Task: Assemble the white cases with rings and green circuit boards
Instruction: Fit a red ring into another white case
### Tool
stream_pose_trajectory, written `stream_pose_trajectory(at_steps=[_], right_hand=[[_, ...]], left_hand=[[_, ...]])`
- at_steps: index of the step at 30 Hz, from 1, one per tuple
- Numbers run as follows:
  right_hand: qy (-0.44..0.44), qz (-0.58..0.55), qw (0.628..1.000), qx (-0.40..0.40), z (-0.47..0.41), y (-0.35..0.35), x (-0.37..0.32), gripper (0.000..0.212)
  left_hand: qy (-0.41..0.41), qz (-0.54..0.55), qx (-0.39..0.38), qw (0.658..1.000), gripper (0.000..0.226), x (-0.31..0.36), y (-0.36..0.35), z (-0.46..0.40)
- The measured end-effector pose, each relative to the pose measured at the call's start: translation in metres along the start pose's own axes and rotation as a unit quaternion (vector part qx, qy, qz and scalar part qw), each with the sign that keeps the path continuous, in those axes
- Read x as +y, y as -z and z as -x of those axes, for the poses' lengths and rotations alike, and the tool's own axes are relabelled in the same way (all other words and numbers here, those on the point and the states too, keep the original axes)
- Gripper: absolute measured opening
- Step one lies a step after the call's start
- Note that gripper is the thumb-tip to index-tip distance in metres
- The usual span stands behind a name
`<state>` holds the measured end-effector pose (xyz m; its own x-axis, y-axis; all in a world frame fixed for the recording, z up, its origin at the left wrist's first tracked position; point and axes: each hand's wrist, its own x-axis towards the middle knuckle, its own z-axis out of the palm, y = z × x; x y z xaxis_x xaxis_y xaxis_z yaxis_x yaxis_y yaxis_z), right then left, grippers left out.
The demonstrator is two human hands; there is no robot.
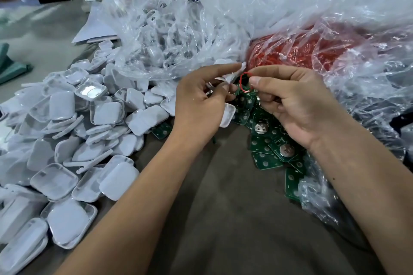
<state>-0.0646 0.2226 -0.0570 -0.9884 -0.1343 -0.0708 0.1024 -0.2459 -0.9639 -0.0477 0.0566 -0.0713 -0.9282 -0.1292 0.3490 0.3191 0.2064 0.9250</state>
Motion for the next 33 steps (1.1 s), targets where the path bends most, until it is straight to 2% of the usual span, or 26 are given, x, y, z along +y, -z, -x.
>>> stream_pose_trajectory(at_steps=[2,5,10,13,22,28,33], right_hand=[[0.084,0.084,0.993,0.029,0.001,0.000,0.002,0.013],[0.194,0.202,0.958,0.055,0.001,-0.005,0.005,0.013],[0.278,0.358,0.885,0.110,0.000,-0.008,0.010,0.011],[0.302,0.362,0.873,0.127,0.000,-0.009,0.010,0.008],[0.370,0.446,0.799,0.162,-0.002,-0.010,0.012,0.005],[0.389,0.470,0.777,0.154,-0.002,-0.013,0.014,0.006],[0.377,0.461,0.788,0.159,-0.002,-0.011,0.015,0.005]], left_hand=[[0.021,0.025,-0.012,0.999,0.047,0.000,-0.002,0.000],[0.063,0.039,-0.009,0.997,0.033,-0.002,-0.006,0.001],[0.100,0.085,-0.020,0.991,0.036,-0.001,-0.010,0.003],[0.095,0.097,-0.016,0.991,0.041,0.001,-0.013,0.004],[0.056,0.051,-0.007,0.997,0.049,-0.001,-0.019,0.007],[0.050,0.047,0.008,0.998,0.048,0.002,-0.020,0.008],[0.046,0.036,0.007,0.998,0.048,0.001,-0.020,0.008]])
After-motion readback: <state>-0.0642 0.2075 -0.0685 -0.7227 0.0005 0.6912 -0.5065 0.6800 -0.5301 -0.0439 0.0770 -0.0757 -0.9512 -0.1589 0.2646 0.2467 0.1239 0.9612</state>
